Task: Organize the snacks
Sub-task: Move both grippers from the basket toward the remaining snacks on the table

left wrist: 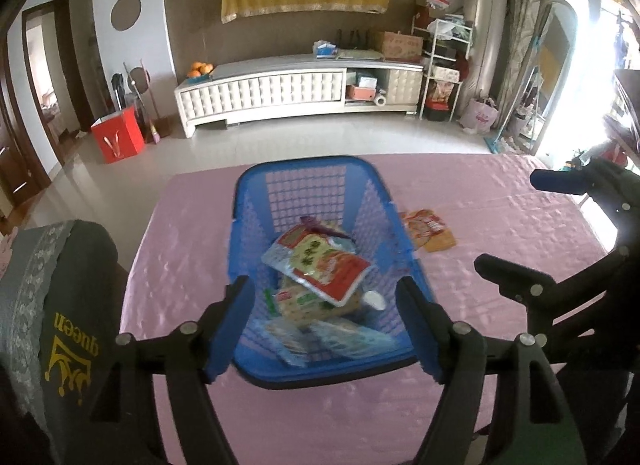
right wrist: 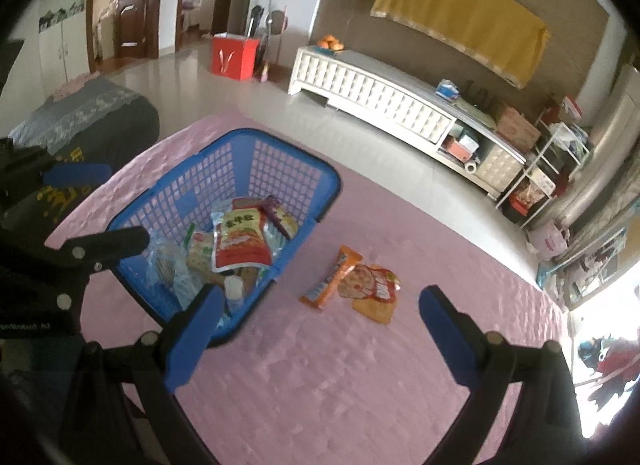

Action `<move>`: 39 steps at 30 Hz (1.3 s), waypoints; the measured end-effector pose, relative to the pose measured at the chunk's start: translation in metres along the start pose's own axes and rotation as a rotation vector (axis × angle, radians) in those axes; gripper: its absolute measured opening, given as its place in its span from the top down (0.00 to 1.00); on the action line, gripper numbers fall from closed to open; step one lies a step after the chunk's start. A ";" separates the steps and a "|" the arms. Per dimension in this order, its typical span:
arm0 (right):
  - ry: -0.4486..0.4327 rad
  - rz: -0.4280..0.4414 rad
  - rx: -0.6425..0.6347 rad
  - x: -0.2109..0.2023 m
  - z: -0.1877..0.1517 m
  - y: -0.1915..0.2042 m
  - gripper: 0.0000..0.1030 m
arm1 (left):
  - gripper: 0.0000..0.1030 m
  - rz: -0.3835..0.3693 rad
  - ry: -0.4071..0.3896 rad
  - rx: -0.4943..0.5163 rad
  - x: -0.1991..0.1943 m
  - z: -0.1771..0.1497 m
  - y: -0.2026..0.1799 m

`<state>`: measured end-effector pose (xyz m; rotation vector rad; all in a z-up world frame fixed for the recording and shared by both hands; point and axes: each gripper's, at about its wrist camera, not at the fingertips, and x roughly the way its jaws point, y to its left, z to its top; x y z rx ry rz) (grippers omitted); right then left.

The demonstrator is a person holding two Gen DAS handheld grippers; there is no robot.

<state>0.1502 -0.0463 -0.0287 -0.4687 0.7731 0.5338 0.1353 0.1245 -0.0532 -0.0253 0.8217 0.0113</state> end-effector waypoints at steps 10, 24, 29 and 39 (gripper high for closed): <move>-0.026 -0.018 0.077 -0.017 -0.031 -0.053 0.03 | 0.26 -0.016 -0.010 0.061 -0.004 0.012 -0.064; 0.019 -0.030 0.181 0.011 -0.070 -0.117 0.03 | 0.25 -0.048 0.057 0.151 0.048 0.020 -0.156; 0.039 -0.008 0.186 0.029 -0.081 -0.133 0.04 | 0.25 -0.001 0.053 0.200 0.072 0.021 -0.181; 0.085 0.115 0.252 0.084 -0.092 -0.158 0.30 | 0.44 0.015 0.090 0.163 0.124 0.026 -0.193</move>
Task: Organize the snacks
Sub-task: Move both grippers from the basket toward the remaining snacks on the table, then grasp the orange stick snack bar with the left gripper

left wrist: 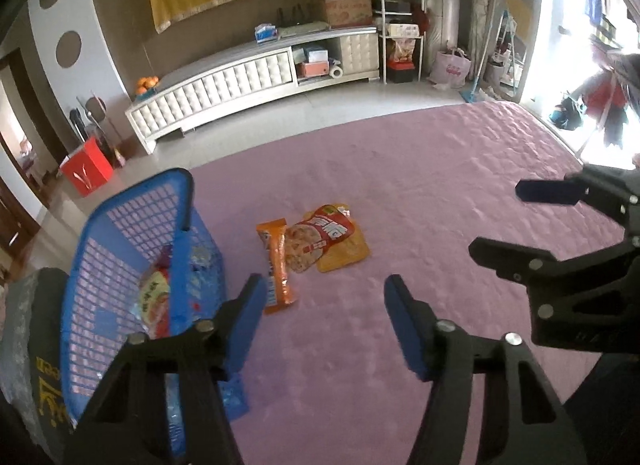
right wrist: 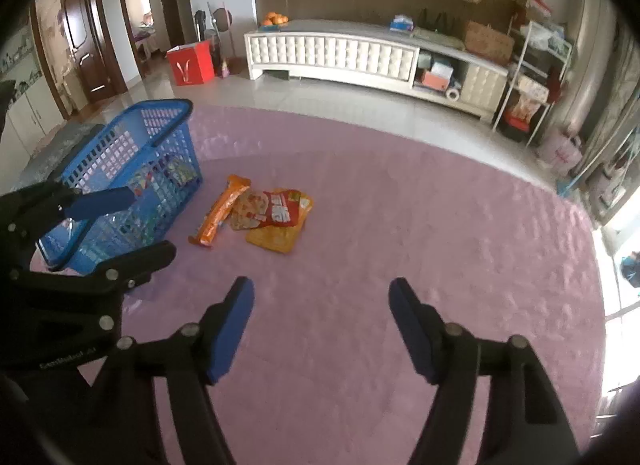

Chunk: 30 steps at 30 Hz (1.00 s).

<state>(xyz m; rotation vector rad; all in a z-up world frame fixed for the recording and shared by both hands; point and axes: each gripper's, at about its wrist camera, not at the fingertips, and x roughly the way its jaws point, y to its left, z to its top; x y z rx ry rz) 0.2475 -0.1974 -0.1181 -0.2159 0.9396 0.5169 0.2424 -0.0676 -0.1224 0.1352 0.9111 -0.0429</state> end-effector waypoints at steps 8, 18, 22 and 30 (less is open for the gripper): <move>0.049 0.055 0.023 0.044 0.002 0.000 0.40 | 0.64 0.032 0.054 -0.030 0.051 -0.006 0.000; 0.083 0.078 0.042 0.082 0.007 0.002 0.43 | 0.64 0.046 0.114 -0.088 0.097 -0.004 0.019; 0.087 0.087 0.048 0.090 0.008 0.001 0.46 | 0.64 0.082 0.126 -0.089 0.113 -0.006 0.031; 0.111 0.085 0.081 0.102 0.006 -0.006 0.46 | 0.72 0.035 0.136 -0.108 0.134 -0.006 0.038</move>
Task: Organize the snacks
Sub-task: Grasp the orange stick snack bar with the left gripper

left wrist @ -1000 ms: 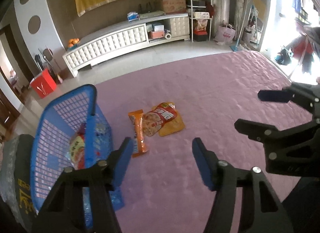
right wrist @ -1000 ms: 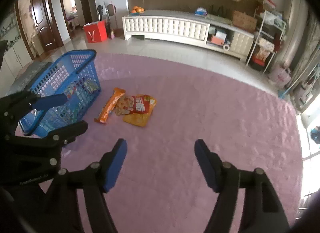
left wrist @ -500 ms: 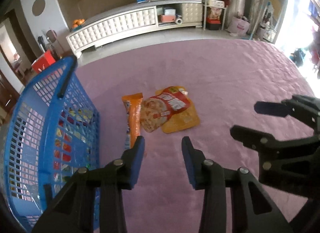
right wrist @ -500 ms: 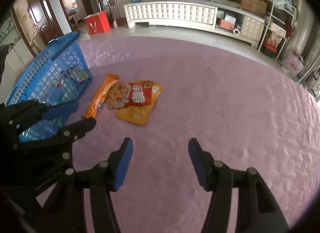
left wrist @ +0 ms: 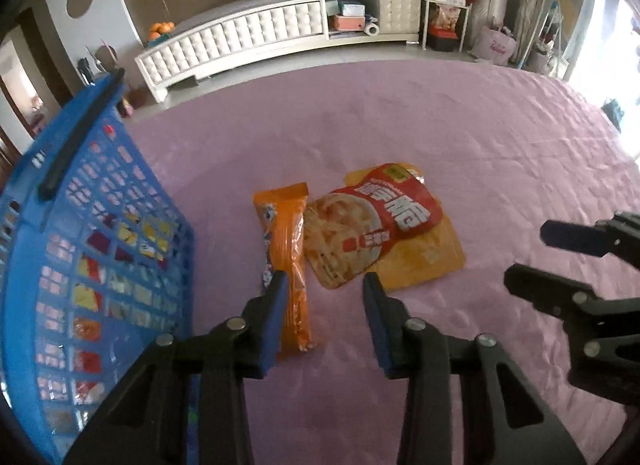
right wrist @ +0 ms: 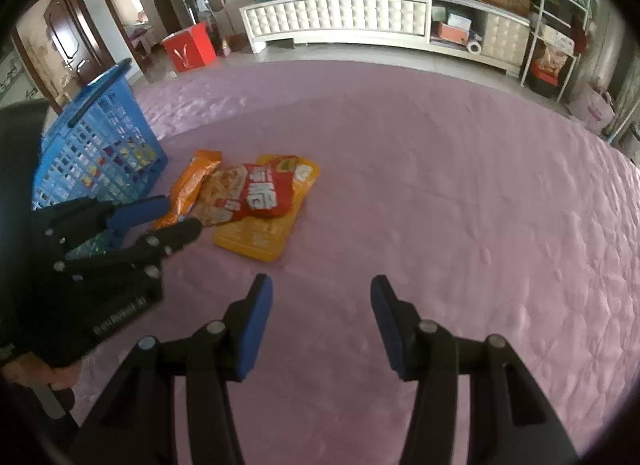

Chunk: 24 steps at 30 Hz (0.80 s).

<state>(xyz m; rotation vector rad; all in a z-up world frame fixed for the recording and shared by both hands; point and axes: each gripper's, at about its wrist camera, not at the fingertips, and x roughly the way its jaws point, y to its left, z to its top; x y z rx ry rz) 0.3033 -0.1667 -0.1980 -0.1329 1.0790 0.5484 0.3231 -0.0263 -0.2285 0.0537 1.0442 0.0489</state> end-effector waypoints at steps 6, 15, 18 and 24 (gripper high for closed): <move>-0.001 0.015 0.006 0.000 0.002 0.003 0.46 | 0.94 -0.098 0.073 -0.042 0.011 -0.002 0.004; -0.003 0.029 0.011 0.000 0.012 0.011 0.46 | 1.00 -0.153 -0.012 -0.059 -0.011 -0.012 0.006; -0.026 0.027 -0.011 -0.006 0.022 0.014 0.46 | 1.00 -0.181 -0.056 -0.088 -0.025 -0.010 0.014; -0.026 0.007 -0.180 0.000 0.046 0.038 0.46 | 1.00 -0.197 -0.098 -0.091 -0.046 -0.013 0.011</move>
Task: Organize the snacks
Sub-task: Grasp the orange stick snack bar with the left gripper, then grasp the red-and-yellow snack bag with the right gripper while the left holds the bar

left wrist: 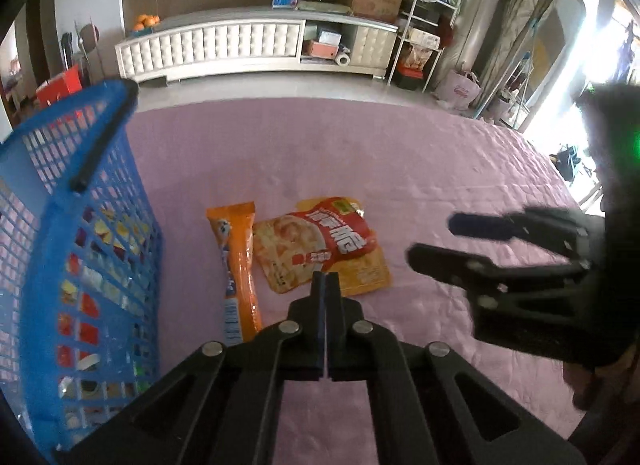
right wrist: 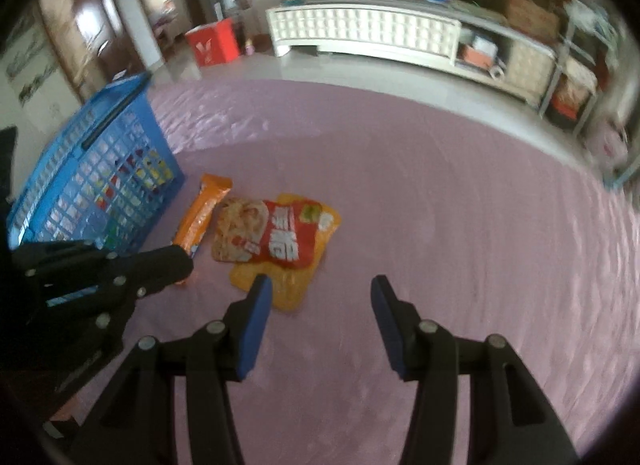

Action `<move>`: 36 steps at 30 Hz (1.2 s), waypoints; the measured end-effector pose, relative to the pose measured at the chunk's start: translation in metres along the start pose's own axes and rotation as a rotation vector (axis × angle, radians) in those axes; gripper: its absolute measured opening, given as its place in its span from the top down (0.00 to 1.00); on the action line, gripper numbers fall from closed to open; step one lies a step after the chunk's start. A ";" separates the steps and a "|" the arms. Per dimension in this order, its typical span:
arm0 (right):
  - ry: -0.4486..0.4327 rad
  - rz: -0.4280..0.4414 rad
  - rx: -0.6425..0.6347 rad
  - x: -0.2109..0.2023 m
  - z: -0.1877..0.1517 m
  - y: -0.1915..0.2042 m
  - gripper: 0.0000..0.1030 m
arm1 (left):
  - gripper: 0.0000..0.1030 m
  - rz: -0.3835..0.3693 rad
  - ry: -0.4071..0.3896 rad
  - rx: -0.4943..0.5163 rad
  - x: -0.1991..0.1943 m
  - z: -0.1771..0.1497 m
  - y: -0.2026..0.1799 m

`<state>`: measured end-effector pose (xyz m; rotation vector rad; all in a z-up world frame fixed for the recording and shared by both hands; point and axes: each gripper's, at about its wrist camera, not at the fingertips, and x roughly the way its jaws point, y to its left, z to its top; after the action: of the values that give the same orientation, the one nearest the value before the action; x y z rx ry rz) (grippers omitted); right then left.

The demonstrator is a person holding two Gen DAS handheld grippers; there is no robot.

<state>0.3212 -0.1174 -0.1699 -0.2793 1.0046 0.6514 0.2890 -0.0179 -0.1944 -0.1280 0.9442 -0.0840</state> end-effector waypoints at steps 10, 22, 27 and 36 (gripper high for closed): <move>0.045 0.031 -0.487 0.034 0.021 0.036 0.30 | 0.67 0.074 -0.008 -0.044 0.008 -0.006 0.003; 0.154 0.224 -0.756 0.090 0.044 0.037 0.30 | 0.60 0.223 -0.026 -0.075 0.012 -0.028 0.009; 0.197 0.306 -0.793 0.102 0.052 0.040 0.30 | 0.56 0.232 -0.021 -0.043 0.024 -0.018 0.006; 0.204 0.323 -1.013 0.104 0.051 0.065 0.30 | 0.50 0.228 0.028 -0.092 0.070 0.009 0.018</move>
<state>0.3545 -0.0021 -0.2273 -1.0988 0.8450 1.4285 0.3375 -0.0085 -0.2478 -0.1036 0.9854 0.1683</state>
